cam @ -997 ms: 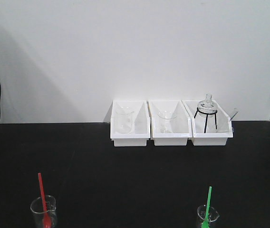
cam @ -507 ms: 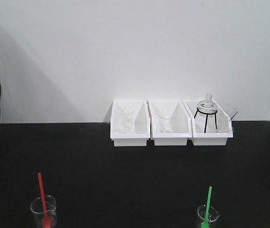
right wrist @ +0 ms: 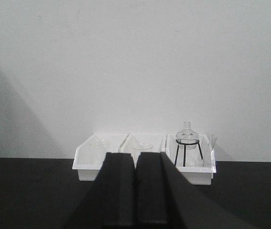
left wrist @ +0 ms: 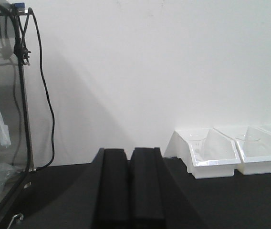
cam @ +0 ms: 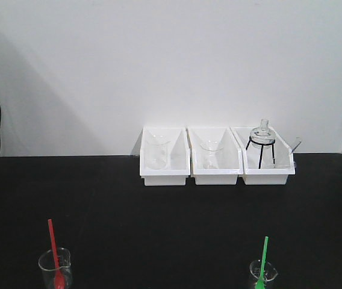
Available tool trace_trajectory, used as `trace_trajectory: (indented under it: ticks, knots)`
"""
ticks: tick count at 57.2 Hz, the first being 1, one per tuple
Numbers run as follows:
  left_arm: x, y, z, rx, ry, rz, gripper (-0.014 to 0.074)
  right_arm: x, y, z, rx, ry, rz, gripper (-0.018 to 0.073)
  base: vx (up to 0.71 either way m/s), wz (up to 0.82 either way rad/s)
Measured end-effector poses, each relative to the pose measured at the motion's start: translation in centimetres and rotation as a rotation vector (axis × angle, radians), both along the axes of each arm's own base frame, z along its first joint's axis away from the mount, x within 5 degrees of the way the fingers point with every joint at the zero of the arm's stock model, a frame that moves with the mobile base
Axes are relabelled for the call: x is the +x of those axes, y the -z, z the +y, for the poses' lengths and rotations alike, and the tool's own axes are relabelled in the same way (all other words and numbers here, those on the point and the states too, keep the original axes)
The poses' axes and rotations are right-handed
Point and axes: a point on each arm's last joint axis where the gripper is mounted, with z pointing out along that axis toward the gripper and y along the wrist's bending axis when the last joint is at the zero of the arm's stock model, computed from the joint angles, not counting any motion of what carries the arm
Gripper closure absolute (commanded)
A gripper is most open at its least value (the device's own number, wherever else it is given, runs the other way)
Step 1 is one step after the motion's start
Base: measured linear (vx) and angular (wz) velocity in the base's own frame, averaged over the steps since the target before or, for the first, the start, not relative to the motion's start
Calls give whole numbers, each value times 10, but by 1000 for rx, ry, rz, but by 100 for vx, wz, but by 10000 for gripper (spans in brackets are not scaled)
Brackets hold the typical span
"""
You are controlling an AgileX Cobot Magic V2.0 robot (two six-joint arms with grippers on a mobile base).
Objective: Sort red and green spoons into left cabinet
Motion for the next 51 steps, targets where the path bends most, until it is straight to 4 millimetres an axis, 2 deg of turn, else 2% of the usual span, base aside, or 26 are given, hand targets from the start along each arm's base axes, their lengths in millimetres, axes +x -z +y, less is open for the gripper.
trace_trajectory:
  ticks: [9,19,24,32,44,51]
  knots:
    - [32,-48,-3,7,6,88,600,33,-49,6,-16,2,88,564,0,0]
    - [80,-77,-6,13,9,185,600,83,-65,15,-38,2,210,564,0,0]
    - [97,-81,-7,14,7,204,600,104,-61,19,-50,2,275,564,0,0]
    - [114,-78,-7,14,3,215,595,124,-48,23,-65,2,354,558,0,0]
    - [128,-70,-8,16,1,250,503,133,-42,24,-68,2,392,491,0,0]
    - [131,-68,-8,17,1,263,389,133,-41,24,-69,2,395,377,0,0]
